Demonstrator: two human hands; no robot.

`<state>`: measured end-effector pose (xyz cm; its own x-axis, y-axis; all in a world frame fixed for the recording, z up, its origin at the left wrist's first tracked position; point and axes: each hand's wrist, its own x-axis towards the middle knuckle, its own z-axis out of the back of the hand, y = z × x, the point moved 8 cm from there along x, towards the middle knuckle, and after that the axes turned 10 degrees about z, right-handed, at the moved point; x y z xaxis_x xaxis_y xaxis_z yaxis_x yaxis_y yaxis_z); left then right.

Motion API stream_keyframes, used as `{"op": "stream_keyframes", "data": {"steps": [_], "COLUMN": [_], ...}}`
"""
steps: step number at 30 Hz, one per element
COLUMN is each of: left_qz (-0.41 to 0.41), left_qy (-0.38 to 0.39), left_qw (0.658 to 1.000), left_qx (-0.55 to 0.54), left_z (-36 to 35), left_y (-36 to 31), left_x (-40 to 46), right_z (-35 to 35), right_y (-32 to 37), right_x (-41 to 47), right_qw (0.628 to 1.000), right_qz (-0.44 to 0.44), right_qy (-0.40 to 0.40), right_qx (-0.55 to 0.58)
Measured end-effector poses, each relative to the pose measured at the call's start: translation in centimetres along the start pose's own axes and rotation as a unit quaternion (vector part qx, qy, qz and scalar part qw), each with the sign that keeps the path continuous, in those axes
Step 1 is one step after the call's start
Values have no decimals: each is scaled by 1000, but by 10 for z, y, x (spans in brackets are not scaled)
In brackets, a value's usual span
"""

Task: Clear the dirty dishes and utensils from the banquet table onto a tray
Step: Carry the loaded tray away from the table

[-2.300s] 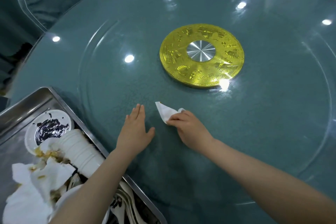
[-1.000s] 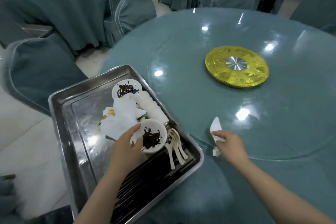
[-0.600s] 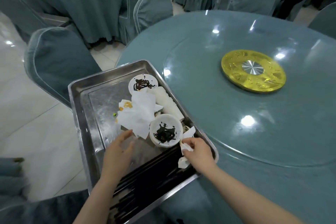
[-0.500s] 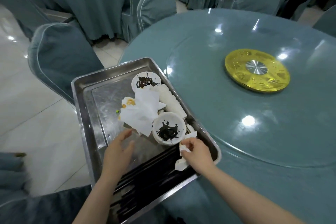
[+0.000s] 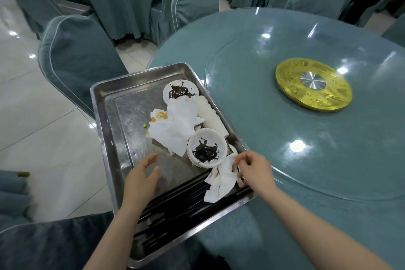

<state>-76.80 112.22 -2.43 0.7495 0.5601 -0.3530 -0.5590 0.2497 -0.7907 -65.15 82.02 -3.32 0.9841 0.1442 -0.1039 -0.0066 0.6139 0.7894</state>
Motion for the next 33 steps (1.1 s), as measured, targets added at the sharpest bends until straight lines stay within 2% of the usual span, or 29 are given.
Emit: {"op": "stream_keyframes", "data": {"steps": [4, 8, 10, 13, 16, 21, 27, 33], "left_qz": [5, 17, 48, 137, 166, 143, 85, 31], "left_qy": [-62, -142, -130, -74, -63, -107, -161, -163], "left_qw": [997, 983, 983, 981, 976, 973, 973, 977], "left_qx": [46, 113, 123, 119, 128, 148, 141, 137], "left_z": [16, 40, 44, 40, 41, 54, 85, 94], "left_y": [14, 26, 38, 65, 77, 71, 56, 29], "left_x": [1, 5, 7, 7, 9, 14, 18, 17], "right_z": [25, 25, 16, -3, -10, -13, -17, 2], "right_y": [-3, -11, -16, -17, -17, -13, -8, -15], "right_x": [20, 42, 47, 50, 51, 46, 34, 22], "right_qw": [994, 980, 980, 971, 963, 958, 969, 981], "right_qz": [34, 43, 26, 39, 49, 62, 102, 94], "right_qy": [-43, -4, 43, 110, 137, 147, 100, 45], "right_qx": [-94, -195, -191, -209, -227, -237, -202, -161]}}
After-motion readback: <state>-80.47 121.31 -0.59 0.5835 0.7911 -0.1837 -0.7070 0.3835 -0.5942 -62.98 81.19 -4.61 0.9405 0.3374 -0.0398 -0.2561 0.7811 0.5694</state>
